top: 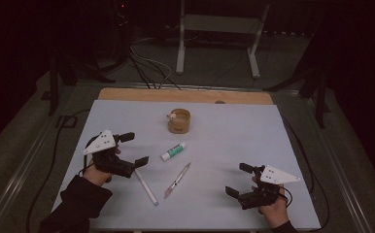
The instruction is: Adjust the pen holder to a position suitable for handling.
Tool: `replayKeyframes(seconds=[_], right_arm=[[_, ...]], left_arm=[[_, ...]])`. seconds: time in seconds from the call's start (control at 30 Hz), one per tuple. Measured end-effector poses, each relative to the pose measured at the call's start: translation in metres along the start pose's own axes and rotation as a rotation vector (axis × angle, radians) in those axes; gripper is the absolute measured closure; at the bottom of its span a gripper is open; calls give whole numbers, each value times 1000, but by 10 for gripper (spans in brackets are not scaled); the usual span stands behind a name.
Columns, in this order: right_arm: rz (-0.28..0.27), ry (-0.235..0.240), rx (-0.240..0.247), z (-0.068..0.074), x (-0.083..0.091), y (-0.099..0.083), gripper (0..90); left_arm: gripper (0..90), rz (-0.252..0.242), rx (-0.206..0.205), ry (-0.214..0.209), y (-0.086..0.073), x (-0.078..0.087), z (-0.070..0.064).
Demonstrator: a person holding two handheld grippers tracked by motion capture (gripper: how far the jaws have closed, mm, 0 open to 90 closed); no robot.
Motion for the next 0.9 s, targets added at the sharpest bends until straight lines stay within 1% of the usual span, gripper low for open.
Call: replayKeyframes(seconds=[0.03, 0.07, 0.1, 0.13, 0.2, 0.4, 0.5, 0.53, 0.57, 0.7, 0.73, 0.77, 0.8, 0.9], right_arm=[[0, 0, 0, 0, 0, 0, 0], [-6, 0, 1, 0, 0, 1, 0], [-6, 0, 1, 0, 0, 1, 0], [-7, 0, 1, 0, 0, 1, 0], [-12, -3, 4, 0, 1, 2, 0], [-22, -1, 7, 0, 0, 4, 0], [-27, 1, 6, 0, 1, 5, 0], [-28, 0, 4, -1, 1, 5, 0], [-29, 0, 6, -1, 1, 5, 0], [-35, 2, 5, -1, 1, 6, 0], [-35, 4, 5, -1, 1, 6, 0], [-33, 4, 5, 0, 1, 6, 0], [-32, 5, 6, 0, 1, 5, 0], [-30, 8, 5, 0, 1, 5, 0]], left_arm=[[4, 0, 0, 0, 0, 0, 0], [4, 5, 4, -4, 1, -6, 4], [4, 5, 4, -4, 1, -6, 4], [4, 6, 11, -8, 2, -9, 6], [4, 10, 18, -3, 4, -16, 12], [4, 48, 19, 9, 4, -37, 24], [4, 60, 16, 28, 3, -46, 28], [4, 60, 16, 28, 3, -46, 28], [5, 68, 22, 37, 2, -51, 31], [8, 100, 32, 68, 2, -62, 39], [29, 107, 31, 81, 2, -65, 41], [39, 107, 31, 81, 2, -65, 41], [39, 135, 47, 99, 1, -70, 47], [51, 196, 62, 132, -2, -79, 54]])
Point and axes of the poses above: each handheld gripper's, and its own axes: x roughly backward along the jaws, y roughly out of its top, z roughly to its left, the point moved 5 cm from there along -x, roughly forward along the jaws, and after that the axes turned 10 degrees about y, right-handed, at the moved point
